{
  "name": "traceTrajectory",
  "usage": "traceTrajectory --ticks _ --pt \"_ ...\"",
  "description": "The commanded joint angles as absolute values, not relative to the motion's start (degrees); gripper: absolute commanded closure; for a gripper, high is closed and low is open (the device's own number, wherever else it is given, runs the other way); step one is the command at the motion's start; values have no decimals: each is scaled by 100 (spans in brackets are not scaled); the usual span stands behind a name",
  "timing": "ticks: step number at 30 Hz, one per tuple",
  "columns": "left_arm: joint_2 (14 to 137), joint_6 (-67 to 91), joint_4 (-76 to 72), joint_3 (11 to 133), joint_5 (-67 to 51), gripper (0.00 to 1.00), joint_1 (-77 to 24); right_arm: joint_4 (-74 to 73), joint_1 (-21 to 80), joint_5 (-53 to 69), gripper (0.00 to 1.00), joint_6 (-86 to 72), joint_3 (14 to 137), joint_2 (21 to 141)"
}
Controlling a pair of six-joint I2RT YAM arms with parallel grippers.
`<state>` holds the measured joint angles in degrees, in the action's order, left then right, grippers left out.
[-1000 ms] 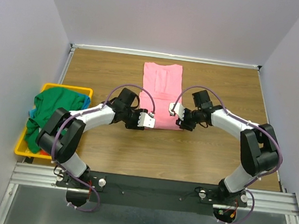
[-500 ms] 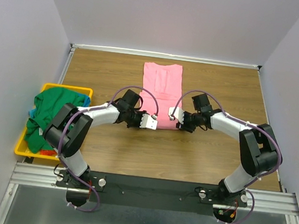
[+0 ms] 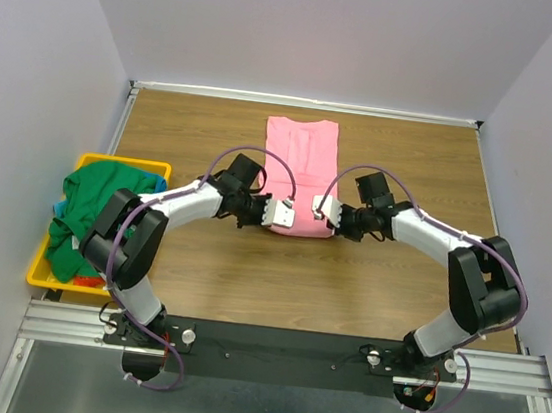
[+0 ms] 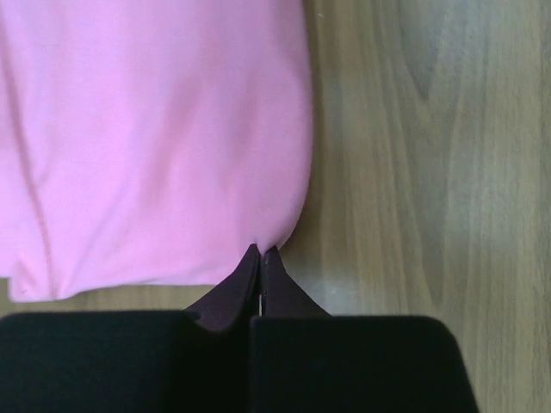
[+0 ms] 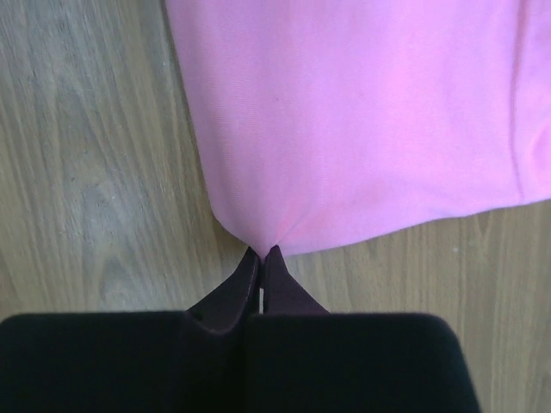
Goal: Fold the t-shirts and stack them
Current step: Grab one side of the 2/3 rectangular tshirt with both arms, then fold the long partially folded tshirt into a neat square
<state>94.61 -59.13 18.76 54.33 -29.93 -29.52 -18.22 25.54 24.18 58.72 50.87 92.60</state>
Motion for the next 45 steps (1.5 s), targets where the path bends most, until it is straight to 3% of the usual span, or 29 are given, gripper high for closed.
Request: traceTrajectory --ticks 1,11,21,25,33,45 --pt "9176 -5678 2337 5914 -3313 100 -2743 -2320 2566 2373 99 5502 5519 8825" --pt "8719 -5765 3093 6144 -3603 100 -2742 -3286 2540 2548 100 5449 5941 8438" --pt "7533 -5986 4648 5722 -4200 100 -3489 -5333 2733 3014 99 5783 5502 6875" --pt "7294 -5565 5150 6230 -4474 100 -3604 -5791 2742 3050 99 5415 6088 6635" --pt "9209 -5713 5309 8057 -4553 100 -2708 -5959 2084 3322 99 5905 7180 8462" --pt "11346 -5397 3983 8640 -4202 100 -2171 -5458 1723 3691 99 5731 8613 11266"
